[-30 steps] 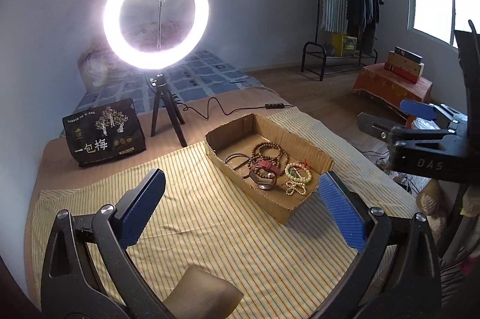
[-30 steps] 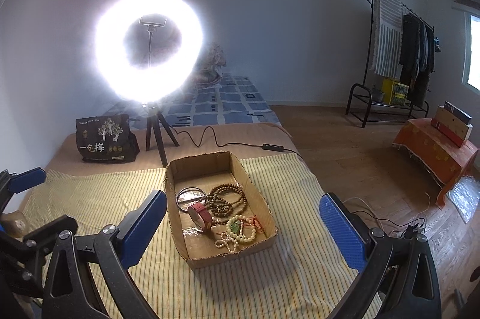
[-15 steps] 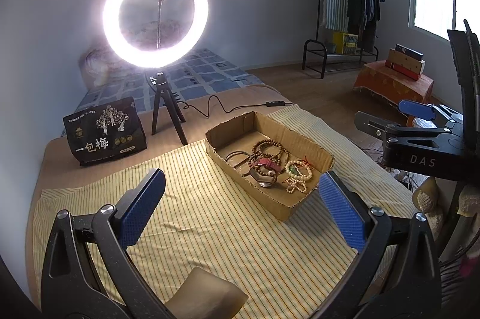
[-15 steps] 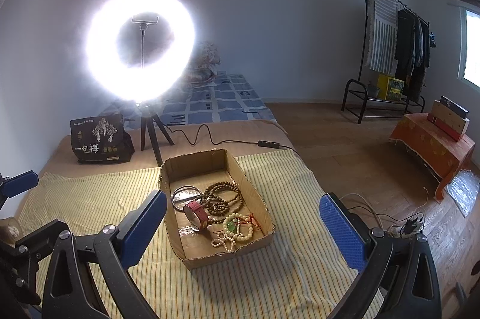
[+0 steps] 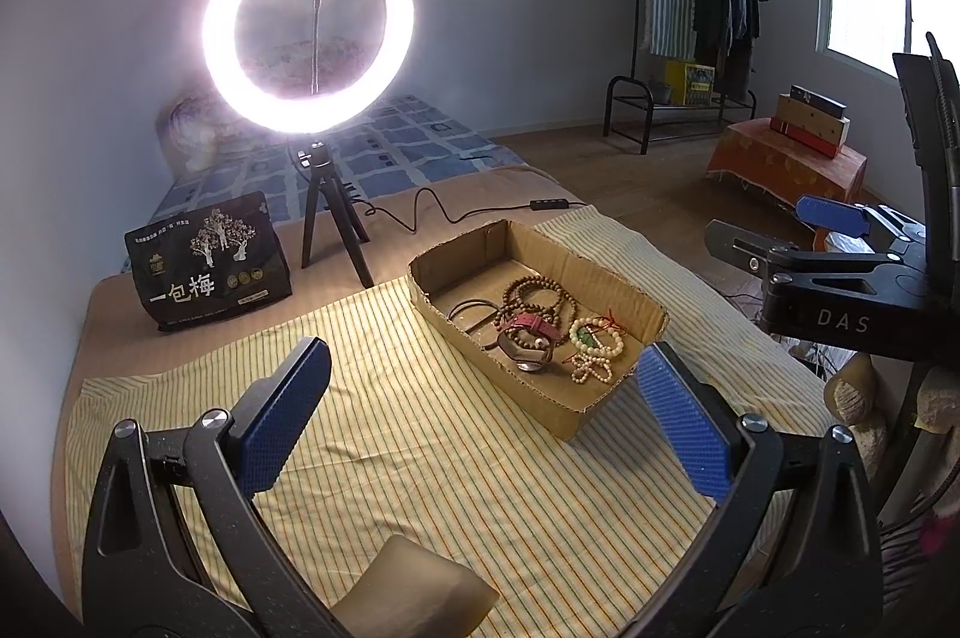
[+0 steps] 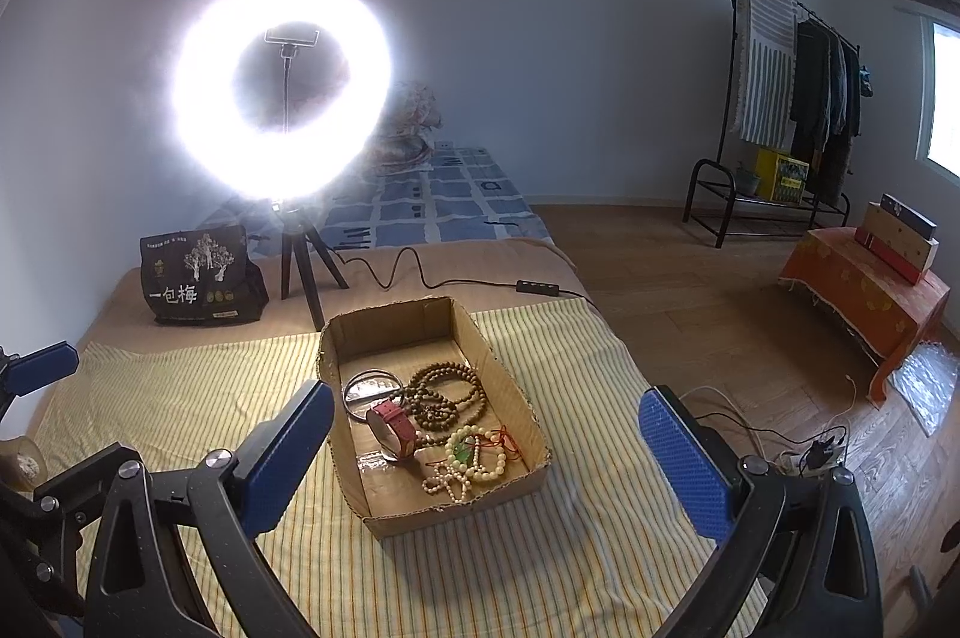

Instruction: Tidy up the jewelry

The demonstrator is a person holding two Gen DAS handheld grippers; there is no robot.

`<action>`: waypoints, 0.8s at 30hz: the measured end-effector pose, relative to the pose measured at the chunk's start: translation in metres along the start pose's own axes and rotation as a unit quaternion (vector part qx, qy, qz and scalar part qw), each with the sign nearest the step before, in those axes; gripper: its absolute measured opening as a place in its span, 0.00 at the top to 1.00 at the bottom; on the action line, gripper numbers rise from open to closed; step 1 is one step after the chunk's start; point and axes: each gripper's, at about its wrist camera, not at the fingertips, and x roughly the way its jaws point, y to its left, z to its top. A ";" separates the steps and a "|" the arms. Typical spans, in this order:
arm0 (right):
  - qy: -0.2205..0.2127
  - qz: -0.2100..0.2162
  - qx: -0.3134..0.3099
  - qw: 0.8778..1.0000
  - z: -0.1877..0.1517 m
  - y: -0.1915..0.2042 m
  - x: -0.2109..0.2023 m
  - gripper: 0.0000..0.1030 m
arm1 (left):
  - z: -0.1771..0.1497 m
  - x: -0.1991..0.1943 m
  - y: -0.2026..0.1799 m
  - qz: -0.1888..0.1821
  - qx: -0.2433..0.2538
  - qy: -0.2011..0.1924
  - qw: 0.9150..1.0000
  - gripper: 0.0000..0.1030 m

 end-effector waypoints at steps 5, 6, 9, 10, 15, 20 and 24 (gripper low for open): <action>0.000 0.001 0.002 1.000 -0.001 0.000 0.000 0.00 | 0.000 0.000 -0.001 0.000 0.000 -0.001 1.000 0.00; 0.000 0.000 0.002 1.000 -0.001 0.000 0.000 0.00 | 0.000 0.000 0.000 0.000 -0.001 0.000 1.000 0.00; 0.000 0.001 0.001 1.000 -0.001 0.000 0.000 0.00 | 0.000 0.000 -0.001 0.000 0.000 0.000 1.000 0.00; 0.000 0.001 0.001 1.000 -0.001 -0.001 0.000 0.00 | 0.000 0.000 -0.001 0.000 -0.001 0.000 1.000 0.00; 0.001 0.001 0.001 1.000 -0.003 -0.001 0.000 0.00 | 0.000 0.000 -0.001 0.001 -0.001 0.000 1.000 0.00; 0.001 0.001 0.000 1.000 -0.002 -0.001 0.000 0.00 | 0.000 0.000 -0.001 -0.001 -0.001 0.001 1.000 0.00; 0.003 0.001 0.000 1.000 -0.004 0.000 0.001 0.00 | 0.001 0.000 -0.001 0.001 0.000 0.000 1.000 0.00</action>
